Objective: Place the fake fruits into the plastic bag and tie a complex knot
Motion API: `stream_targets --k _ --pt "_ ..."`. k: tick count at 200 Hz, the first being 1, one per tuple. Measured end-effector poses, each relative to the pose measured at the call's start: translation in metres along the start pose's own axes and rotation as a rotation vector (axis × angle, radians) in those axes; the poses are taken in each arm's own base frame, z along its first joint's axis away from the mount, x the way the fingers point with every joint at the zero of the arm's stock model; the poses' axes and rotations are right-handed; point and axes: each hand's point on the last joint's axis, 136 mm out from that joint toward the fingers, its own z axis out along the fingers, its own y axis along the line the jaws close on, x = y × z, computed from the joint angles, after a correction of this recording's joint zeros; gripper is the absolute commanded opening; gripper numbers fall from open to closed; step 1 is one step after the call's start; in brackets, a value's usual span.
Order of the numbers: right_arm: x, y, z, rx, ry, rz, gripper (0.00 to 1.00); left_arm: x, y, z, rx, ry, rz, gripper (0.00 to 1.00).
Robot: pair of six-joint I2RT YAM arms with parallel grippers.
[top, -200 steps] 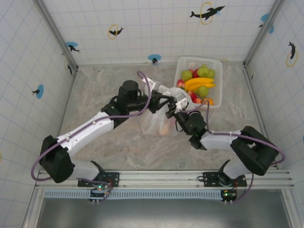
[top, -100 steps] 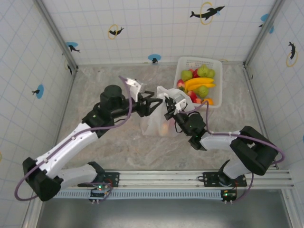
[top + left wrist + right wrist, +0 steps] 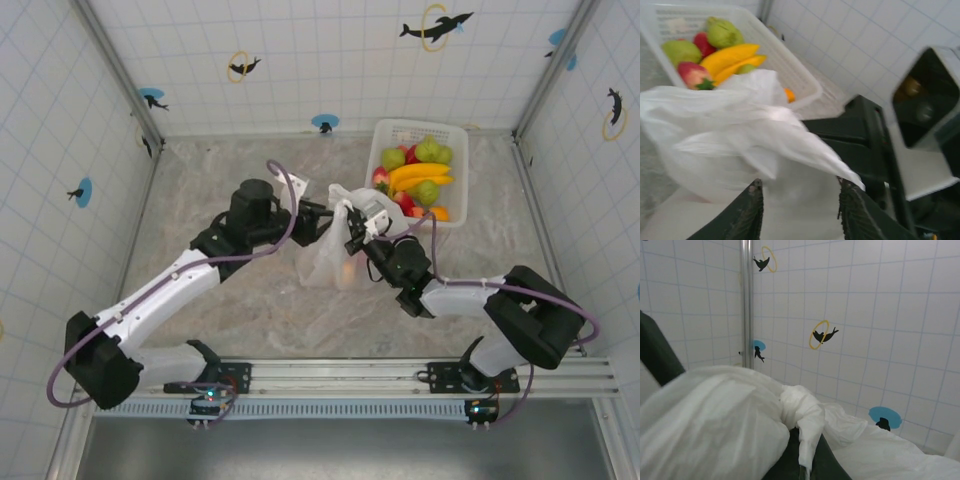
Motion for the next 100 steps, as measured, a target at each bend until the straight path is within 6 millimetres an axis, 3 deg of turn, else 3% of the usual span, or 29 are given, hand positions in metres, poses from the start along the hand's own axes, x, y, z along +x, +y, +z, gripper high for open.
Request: stream_targets --k 60,100 --pt "0.013 -0.015 -0.014 -0.009 0.004 0.079 0.00 0.020 -0.012 0.026 0.020 0.033 -0.009 0.34" --pt "0.005 -0.018 -0.019 -0.032 -0.038 0.151 0.00 0.028 -0.009 0.032 0.020 0.023 -0.028 0.34"
